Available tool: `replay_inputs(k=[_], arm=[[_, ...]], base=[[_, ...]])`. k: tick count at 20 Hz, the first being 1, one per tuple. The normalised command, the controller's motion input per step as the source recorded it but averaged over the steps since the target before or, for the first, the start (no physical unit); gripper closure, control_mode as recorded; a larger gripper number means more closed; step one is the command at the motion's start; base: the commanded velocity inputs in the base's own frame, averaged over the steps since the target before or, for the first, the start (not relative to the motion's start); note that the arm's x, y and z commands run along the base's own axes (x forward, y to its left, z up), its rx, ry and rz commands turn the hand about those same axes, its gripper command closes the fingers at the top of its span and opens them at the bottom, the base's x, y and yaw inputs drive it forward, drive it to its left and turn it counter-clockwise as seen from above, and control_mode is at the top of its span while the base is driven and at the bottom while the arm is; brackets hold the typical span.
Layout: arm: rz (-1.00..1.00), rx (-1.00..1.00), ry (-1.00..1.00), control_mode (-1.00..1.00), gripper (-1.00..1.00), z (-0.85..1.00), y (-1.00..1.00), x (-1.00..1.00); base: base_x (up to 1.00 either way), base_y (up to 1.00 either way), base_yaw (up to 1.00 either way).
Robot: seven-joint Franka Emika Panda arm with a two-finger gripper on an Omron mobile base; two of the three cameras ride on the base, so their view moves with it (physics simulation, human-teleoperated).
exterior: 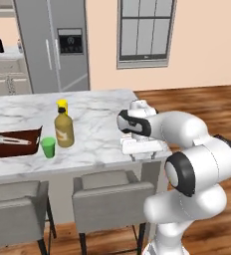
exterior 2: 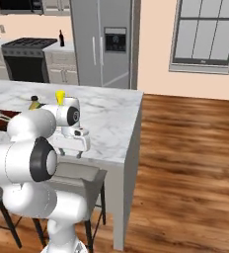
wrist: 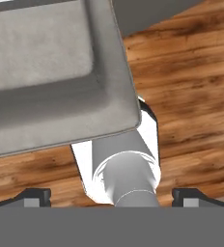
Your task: Place the drinks on the dining counter in a tight cluster.
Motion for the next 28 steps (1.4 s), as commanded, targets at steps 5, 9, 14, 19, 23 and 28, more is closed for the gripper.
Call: replay_inputs(k=[5,9,14,19,23,28], arm=[[0.0,0.0,0.0,1.0,-1.0,0.0,0.0,0.0],[0.0,0.0,0.0,1.0,-1.0,0.0,0.0,0.0],[0.0,0.0,0.0,1.0,-1.0,0.0,0.0,0.0],[0.0,0.0,0.0,1.0,-1.0,0.0,0.0,0.0],[0.0,0.0,0.0,1.0,-1.0,0.0,0.0,0.0],[0.0,0.0,0.0,1.0,-1.0,0.0,0.0,0.0]], base=[[0.25,-0.74,0.0],[0.37,-0.7,0.0],[0.5,-0.64,0.0],[0.56,-0.57,0.02],[0.57,-0.59,0.01],[0.57,-0.6,0.0]])
